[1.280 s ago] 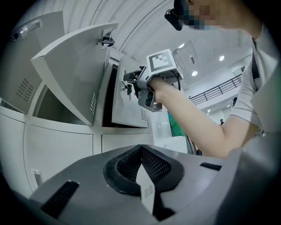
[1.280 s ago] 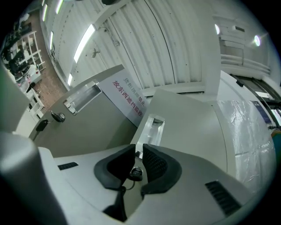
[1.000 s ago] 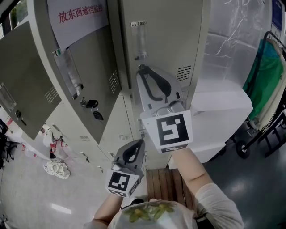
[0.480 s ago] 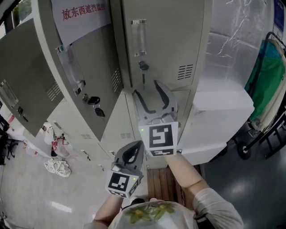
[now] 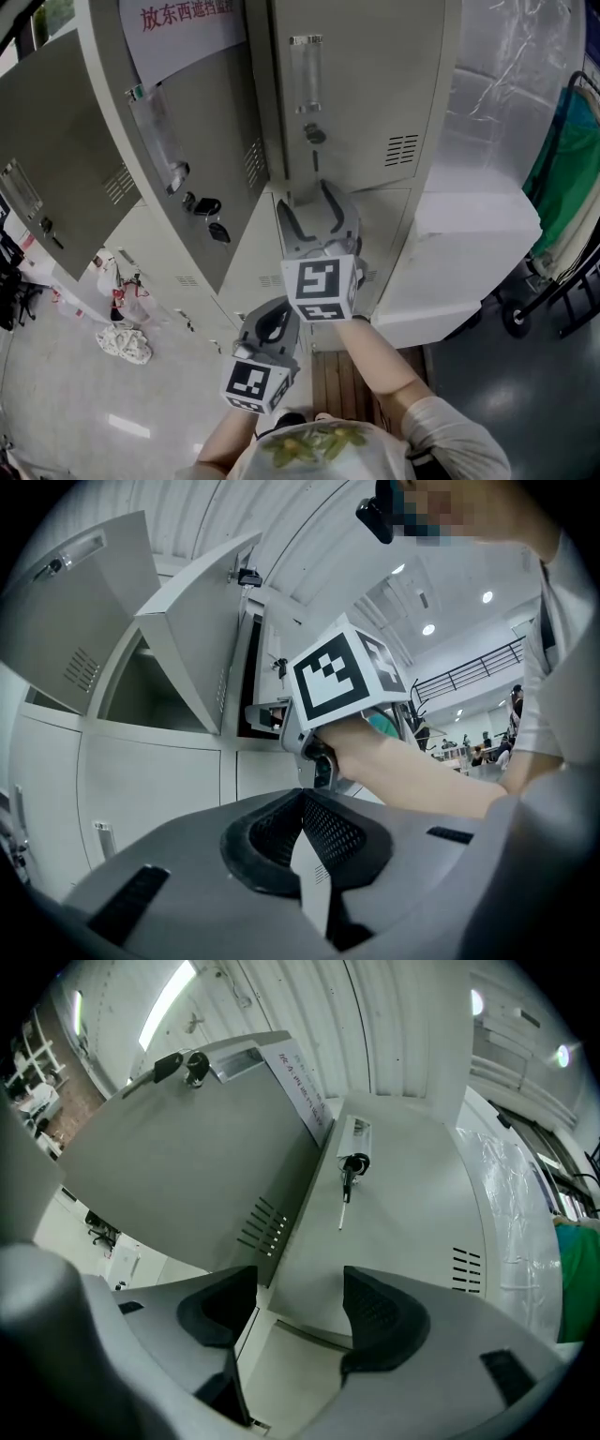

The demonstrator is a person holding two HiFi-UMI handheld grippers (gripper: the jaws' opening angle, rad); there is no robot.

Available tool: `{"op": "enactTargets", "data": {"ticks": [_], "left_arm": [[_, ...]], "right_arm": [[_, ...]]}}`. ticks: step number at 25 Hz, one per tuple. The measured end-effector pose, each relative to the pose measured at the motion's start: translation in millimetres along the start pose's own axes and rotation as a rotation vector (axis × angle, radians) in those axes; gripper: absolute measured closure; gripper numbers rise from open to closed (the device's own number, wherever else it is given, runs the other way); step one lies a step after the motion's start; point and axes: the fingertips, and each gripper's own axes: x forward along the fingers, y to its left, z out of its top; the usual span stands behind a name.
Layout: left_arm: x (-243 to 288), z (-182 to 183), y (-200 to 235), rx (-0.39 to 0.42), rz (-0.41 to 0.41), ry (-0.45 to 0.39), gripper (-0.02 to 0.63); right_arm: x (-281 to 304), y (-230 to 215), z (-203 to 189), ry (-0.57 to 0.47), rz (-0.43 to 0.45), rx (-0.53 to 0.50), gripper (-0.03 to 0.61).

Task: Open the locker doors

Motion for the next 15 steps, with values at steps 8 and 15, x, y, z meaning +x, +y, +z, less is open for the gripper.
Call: {"op": "enactTargets", "data": {"ticks": [8, 15], "left_arm": [[-1, -3, 10, -0.004, 0.015, 0.001, 0.586], [2, -4, 10, -0.006, 0.01, -0.004, 0.586]], "right_arm": [[9, -3, -13, 0.041, -0.049, -0.03, 0.304], [10, -8, -16, 0.046, -0.055, -0.024, 0.304]]}}
